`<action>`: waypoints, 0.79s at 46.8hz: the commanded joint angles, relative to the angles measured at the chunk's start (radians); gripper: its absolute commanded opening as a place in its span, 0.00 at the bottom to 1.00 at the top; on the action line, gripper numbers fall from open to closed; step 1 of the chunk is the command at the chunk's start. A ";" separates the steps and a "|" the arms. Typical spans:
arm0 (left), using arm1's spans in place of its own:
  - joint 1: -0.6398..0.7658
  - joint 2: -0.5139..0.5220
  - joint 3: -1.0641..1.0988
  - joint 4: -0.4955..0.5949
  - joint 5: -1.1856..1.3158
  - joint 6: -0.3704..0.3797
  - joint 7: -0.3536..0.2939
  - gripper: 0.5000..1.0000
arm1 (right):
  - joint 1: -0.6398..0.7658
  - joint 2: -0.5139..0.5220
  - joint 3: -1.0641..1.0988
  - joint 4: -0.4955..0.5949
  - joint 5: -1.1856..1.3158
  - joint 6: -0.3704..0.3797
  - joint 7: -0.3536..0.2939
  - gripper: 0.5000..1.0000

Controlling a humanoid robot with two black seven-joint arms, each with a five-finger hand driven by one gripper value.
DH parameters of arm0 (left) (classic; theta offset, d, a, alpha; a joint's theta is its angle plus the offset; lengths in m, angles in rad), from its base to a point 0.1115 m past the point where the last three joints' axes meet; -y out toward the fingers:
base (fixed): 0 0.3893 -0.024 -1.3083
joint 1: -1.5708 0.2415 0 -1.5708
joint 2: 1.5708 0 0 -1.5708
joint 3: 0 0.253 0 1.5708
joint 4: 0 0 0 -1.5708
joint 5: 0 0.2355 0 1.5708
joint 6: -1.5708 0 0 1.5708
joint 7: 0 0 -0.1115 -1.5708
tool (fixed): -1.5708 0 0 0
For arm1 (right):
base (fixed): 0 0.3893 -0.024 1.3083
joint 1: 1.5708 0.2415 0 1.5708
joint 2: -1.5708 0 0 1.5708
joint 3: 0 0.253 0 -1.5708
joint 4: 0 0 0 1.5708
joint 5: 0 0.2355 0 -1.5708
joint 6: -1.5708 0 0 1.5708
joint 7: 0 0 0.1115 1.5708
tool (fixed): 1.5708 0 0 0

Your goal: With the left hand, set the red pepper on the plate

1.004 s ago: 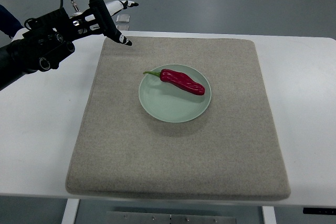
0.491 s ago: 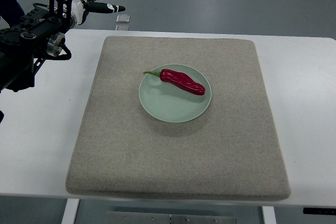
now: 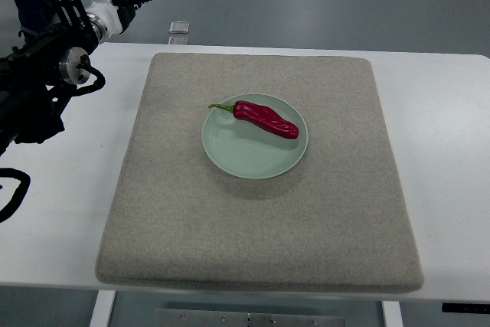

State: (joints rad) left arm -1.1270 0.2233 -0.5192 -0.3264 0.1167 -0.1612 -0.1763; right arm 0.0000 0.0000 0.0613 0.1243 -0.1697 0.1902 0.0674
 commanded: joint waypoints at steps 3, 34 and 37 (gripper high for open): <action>0.016 -0.001 -0.053 0.023 -0.002 -0.076 0.000 0.96 | 0.000 0.000 0.000 0.000 -0.001 0.000 0.000 0.86; 0.052 -0.019 -0.071 0.066 -0.135 -0.127 -0.011 0.96 | 0.000 0.000 0.000 0.000 0.001 0.000 0.000 0.86; 0.052 -0.019 -0.070 0.066 -0.135 -0.127 -0.011 0.96 | 0.000 0.000 0.000 0.000 0.001 0.000 -0.001 0.86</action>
State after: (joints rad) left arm -1.0738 0.2040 -0.5895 -0.2609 -0.0186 -0.2883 -0.1871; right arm -0.0001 0.0000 0.0614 0.1243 -0.1698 0.1902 0.0675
